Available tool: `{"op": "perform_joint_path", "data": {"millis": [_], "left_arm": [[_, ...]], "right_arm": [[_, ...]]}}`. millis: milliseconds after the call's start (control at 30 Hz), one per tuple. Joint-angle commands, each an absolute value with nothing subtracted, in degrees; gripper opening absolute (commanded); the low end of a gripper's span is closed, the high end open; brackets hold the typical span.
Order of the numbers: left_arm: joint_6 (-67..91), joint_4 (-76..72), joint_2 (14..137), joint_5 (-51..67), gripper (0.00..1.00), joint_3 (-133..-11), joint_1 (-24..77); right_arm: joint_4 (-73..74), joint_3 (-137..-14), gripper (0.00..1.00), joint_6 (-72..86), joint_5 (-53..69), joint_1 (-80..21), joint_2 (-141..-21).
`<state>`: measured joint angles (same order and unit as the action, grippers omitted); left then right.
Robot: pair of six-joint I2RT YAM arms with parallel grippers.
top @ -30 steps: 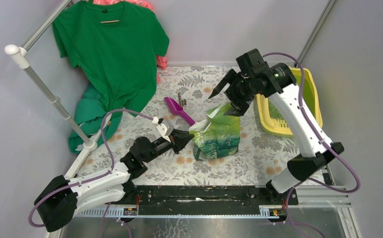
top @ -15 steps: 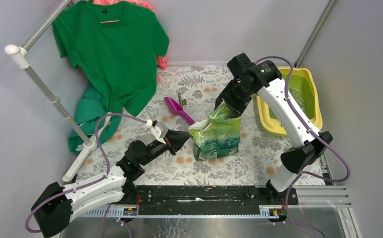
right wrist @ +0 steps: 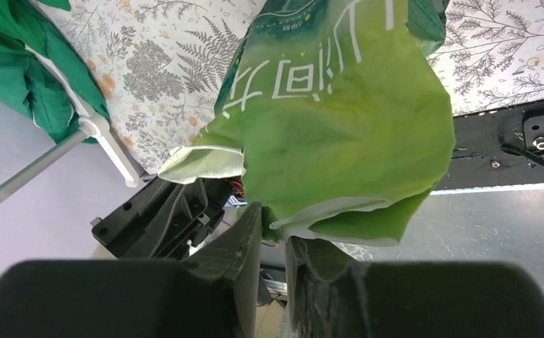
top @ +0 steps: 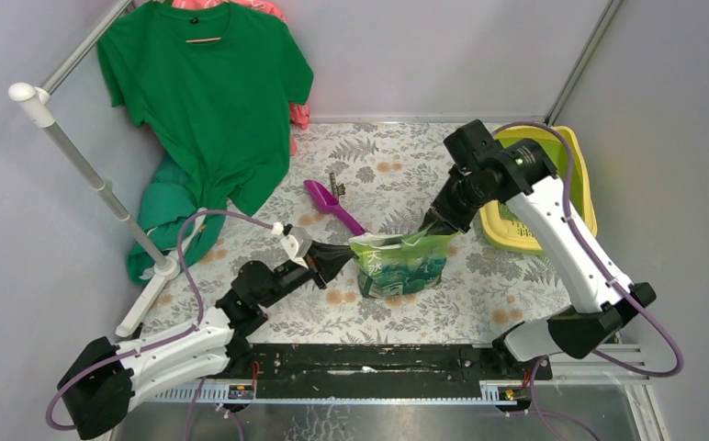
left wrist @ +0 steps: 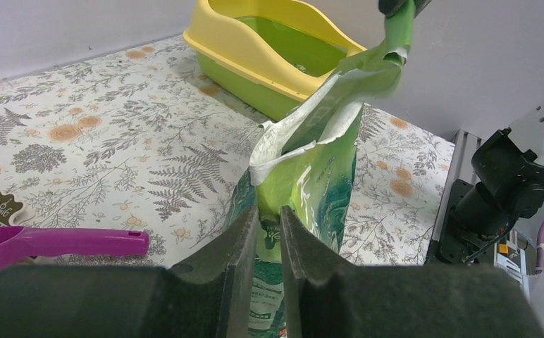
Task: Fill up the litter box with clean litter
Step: Close the cat litter bag at the center of the board.
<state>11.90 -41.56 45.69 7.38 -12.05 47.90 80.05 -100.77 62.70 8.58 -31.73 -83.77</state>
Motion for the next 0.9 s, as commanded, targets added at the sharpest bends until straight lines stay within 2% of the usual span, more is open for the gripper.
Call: {"op": "perform_joint_path", "data": {"millis": [0, 100, 133, 200, 267, 367, 433, 600, 667, 800, 833, 867], "left_arm": [[12.7, -42.7, 44.5, 8.2, 0.25, -11.5, 48.2], [13.4, -41.9, 43.8, 8.6, 0.25, -11.6, 48.6], [13.6, -41.7, 43.7, 8.6, 0.26, -11.6, 49.0], [13.7, -41.7, 43.3, 8.2, 0.26, -11.6, 50.0], [13.4, -41.9, 44.0, 7.4, 0.27, -12.0, 51.0], [12.7, -42.2, 46.0, 6.8, 0.27, -13.3, 52.3], [12.0, -42.9, 47.7, 6.1, 0.27, -14.1, 52.9], [10.6, -43.1, 49.9, 5.1, 0.26, -15.2, 53.3], [10.0, -43.3, 50.1, 4.6, 0.26, -15.4, 53.3], [8.1, -43.0, 51.4, 3.9, 0.26, -17.1, 53.3], [7.7, -42.7, 51.6, 3.8, 0.26, -17.5, 53.3], [7.3, -42.6, 51.7, 3.7, 0.26, -17.9, 53.3]], "right_arm": [[81.6, -98.2, 0.23, 61.6, 8.7, -31.9, -79.5], [81.1, -95.7, 0.2, 62.7, 7.1, -32.0, -76.1], [80.5, -94.6, 0.27, 62.7, 7.4, -32.0, -75.1], [79.7, -93.1, 0.52, 63.0, 8.5, -31.9, -74.2], [79.1, -92.2, 0.64, 62.8, 8.6, -32.0, -74.1], [80.0, -93.2, 0.71, 61.7, 7.6, -31.9, -75.8], [80.3, -94.5, 0.81, 61.6, 7.1, -32.0, -77.3], [81.9, -99.0, 0.96, 62.1, 4.7, -32.0, -80.8], [81.8, -99.1, 1.0, 62.5, 4.2, -32.0, -81.6], [81.3, -99.2, 0.98, 63.3, 2.6, -32.0, -83.0], [81.1, -99.1, 0.94, 63.4, 2.3, -32.0, -83.0], [80.9, -98.8, 0.77, 63.4, 2.0, -32.0, -82.8]]}}
